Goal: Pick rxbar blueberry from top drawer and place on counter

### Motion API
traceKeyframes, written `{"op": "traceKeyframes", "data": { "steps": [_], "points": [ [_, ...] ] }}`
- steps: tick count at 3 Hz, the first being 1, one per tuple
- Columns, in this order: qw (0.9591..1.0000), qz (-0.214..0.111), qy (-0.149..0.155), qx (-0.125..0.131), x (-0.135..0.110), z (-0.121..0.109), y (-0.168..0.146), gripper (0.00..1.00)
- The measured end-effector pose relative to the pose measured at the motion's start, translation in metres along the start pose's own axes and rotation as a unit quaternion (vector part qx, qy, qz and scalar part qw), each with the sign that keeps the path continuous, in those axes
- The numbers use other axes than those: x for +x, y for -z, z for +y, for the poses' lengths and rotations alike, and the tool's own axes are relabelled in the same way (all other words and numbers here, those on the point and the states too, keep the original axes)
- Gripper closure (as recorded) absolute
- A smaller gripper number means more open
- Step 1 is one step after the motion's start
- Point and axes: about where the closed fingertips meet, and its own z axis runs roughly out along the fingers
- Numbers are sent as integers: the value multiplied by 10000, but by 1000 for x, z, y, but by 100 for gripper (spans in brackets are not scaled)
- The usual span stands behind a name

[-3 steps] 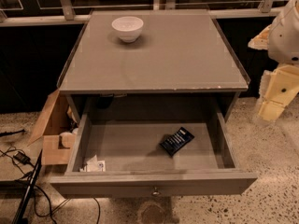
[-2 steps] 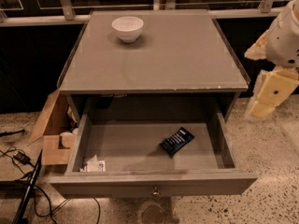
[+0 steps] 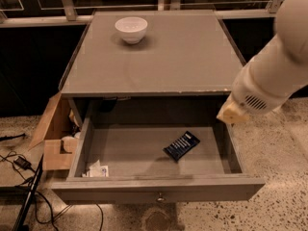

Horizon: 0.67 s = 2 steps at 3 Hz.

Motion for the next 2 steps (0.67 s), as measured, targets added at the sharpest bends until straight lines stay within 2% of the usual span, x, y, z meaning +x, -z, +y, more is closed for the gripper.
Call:
{"op": "traceKeyframes", "data": {
  "steps": [1, 2],
  "points": [
    [9981, 3, -530, 324, 3, -2, -51, 96],
    [9949, -182, -830, 537, -4, -11, -56, 100]
  ]
}}
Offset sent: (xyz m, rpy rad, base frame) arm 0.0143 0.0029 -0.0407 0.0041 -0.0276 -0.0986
